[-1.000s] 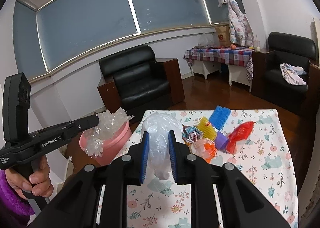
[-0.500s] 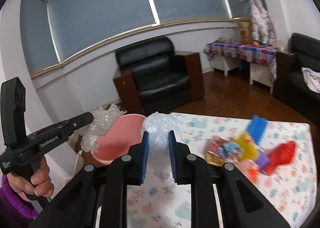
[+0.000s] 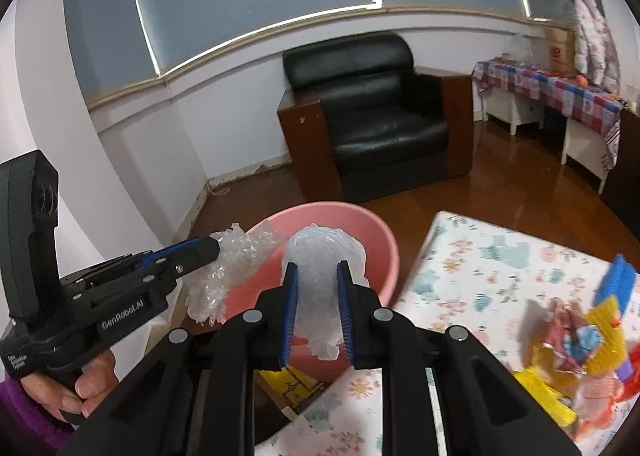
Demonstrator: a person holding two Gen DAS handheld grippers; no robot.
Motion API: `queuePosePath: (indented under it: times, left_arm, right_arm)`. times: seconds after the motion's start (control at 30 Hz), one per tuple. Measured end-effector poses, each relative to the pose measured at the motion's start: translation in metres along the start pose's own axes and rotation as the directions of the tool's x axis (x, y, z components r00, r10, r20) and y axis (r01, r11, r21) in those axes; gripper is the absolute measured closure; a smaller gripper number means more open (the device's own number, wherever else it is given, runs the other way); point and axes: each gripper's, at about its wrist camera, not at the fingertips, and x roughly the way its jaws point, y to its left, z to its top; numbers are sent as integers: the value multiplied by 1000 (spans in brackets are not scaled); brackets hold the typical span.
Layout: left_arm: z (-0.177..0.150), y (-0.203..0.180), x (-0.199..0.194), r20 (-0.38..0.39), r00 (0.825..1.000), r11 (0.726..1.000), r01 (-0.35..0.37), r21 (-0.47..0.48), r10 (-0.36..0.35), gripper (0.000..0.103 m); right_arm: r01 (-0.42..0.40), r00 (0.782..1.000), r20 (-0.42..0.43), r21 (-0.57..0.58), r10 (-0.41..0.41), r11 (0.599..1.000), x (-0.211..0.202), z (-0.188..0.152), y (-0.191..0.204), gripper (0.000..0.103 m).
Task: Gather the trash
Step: 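Carry the clear plastic bag in the right gripper while the left carries the wrap to the bucket, then open both grippers over the pink bucket to drop the plastics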
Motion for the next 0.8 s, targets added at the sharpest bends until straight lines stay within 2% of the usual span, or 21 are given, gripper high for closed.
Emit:
queuePosePath:
  times: [0.23,0.33,0.37,0.47,0.57,0.6,0.8]
  left_arm:
    - [-3,12,30,-64,998,1000,-28,-14,27,87]
    - [-3,19,40,-84,996,999,-17,-30,14,87]
    - [-4,21,41,-90,996,999,-16,-33,13,84]
    - [-4,27,47,-103,995,999,-13,-45,8,78]
    - [-3,30,50,-108,994,998,-10,-56,4,67]
    - [-3,31,50,-109,994,998,-5,-58,-1,66]
    - [-3,27,45,-98,995,998,3,-61,-9,66]
  right_arm:
    - [-6,997,-78,39,9,999,45,-3,-6,83]
    - [-1,995,-102,54,6,999,58,-5,-10,82]
    - [3,994,-108,60,4,998,60,-6,-10,81]
    - [7,993,-120,75,2,997,68,-8,-13,74]
    - [7,993,-118,82,3,997,69,-9,-17,61]
    - [6,994,-111,83,3,997,68,-9,-18,58]
    - [-10,996,-93,79,17,997,60,-6,-20,56]
